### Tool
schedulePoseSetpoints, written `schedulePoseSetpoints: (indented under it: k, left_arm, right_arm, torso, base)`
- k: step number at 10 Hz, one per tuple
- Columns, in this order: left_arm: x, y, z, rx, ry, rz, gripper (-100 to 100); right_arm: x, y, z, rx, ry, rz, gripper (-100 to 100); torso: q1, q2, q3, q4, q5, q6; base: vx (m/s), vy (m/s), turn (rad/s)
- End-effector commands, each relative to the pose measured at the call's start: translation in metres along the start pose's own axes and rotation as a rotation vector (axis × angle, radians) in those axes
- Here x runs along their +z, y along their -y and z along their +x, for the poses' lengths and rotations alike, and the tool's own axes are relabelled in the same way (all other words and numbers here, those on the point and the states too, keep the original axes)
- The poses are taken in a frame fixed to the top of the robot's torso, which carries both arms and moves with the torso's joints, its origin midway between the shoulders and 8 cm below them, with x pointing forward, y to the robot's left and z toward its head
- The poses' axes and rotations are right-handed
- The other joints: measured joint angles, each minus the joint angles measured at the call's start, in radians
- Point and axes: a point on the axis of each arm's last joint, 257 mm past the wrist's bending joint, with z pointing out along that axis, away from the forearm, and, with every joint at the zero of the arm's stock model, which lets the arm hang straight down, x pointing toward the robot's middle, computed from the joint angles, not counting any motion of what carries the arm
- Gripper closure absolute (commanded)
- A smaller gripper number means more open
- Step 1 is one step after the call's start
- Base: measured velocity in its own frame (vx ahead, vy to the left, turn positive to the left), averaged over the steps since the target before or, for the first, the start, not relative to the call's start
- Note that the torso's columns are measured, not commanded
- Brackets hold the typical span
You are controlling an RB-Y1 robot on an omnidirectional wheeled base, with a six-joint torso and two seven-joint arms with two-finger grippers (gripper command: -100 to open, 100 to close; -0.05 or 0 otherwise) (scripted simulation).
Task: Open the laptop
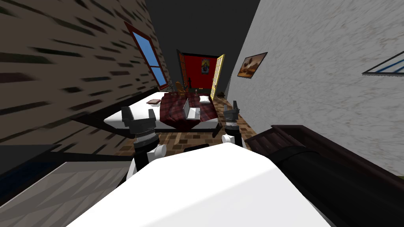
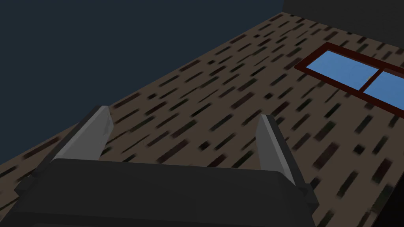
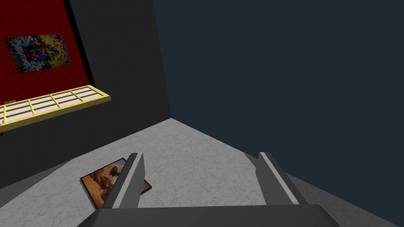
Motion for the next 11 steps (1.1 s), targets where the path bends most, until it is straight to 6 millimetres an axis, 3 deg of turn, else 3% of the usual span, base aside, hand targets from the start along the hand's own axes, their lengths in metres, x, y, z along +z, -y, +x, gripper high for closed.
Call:
schedulePoseSetpoints:
  k: [1,9,10,11]
  left_arm:
    - [0.0,0.0,0.0,0.0,0.0,0.0,0]
    - [0.0001,0.0002,0.0,0.0,0.0,0.0,0]
    - [0.0001,0.0002,0.0,0.0,0.0,0.0,0]
    - [0.0,0.0,0.0,0.0,0.0,0.0,0]
  right_arm:
    - [0.0,0.0,0.0,0.0,0.0,0.0,0]
    - [0.0,-0.0002,0.0,0.0,0.0,0.0,0]
    - [-0.0006,0.0042,0.0036,-0.028,-0.031,0.013,-100]
    - [-0.0013,0.0082,0.006,-0.053,-0.055,0.025,-100]
  torso:
    - [0.0,0.04,-0.082,0.041,0.0,0.0]
    - [0.0,0.618,-1.234,0.617,0.0,0.0]
    - [0.0,0.691,-1.382,0.691,0.0,0.0]
    - [0.001,0.725,-1.451,0.724,0.0,0.0]
  base:
    - [0.0,0.0,0.0]
    - [0.0,0.0,0.0]
    - [0.015,0.023,-0.004]
    - [0.027,0.061,-0.011]
